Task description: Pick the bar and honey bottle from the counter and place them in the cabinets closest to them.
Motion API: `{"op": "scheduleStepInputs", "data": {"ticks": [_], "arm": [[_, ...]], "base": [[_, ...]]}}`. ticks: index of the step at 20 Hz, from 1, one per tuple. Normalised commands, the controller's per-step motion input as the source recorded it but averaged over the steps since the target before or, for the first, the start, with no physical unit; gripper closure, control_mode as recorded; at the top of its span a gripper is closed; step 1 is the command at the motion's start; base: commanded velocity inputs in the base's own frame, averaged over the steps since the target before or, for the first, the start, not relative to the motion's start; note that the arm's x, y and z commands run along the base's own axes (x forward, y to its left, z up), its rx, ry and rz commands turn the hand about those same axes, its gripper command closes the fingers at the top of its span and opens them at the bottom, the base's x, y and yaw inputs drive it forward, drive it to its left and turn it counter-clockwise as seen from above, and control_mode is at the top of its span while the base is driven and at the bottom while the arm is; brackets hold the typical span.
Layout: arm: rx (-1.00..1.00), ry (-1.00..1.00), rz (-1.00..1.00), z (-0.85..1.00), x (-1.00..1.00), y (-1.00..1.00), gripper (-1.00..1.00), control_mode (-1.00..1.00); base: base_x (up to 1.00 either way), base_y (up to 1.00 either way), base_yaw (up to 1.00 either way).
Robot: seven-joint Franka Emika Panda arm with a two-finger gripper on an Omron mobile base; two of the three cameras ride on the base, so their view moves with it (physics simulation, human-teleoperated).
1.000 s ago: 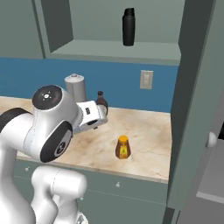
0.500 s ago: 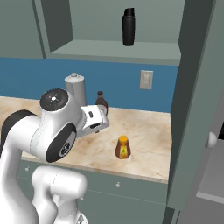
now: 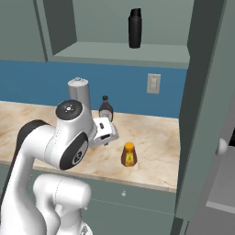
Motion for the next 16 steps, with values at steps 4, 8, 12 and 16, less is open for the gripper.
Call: {"op": "scheduleStepInputs", "data": {"ticks": [4,8,12,16], "arm": [[0.00,0.03,-0.01,-0.28,0.29,-0.12,-1.00,-1.00],[0.00,0.03,-0.02,-0.25,0.30,-0.16,-1.00,-1.00],[0.00,0.04,-0.04,-0.19,0.33,-0.24,-1.00,-1.00],[0.00,0.03,-0.03,-0.16,0.37,-0.23,-1.00,-1.00]], "base": [[0.00,0.00,0.00],[0.00,0.00,0.00],[0.00,0.00,0.00],[0.00,0.00,0.00]]}}
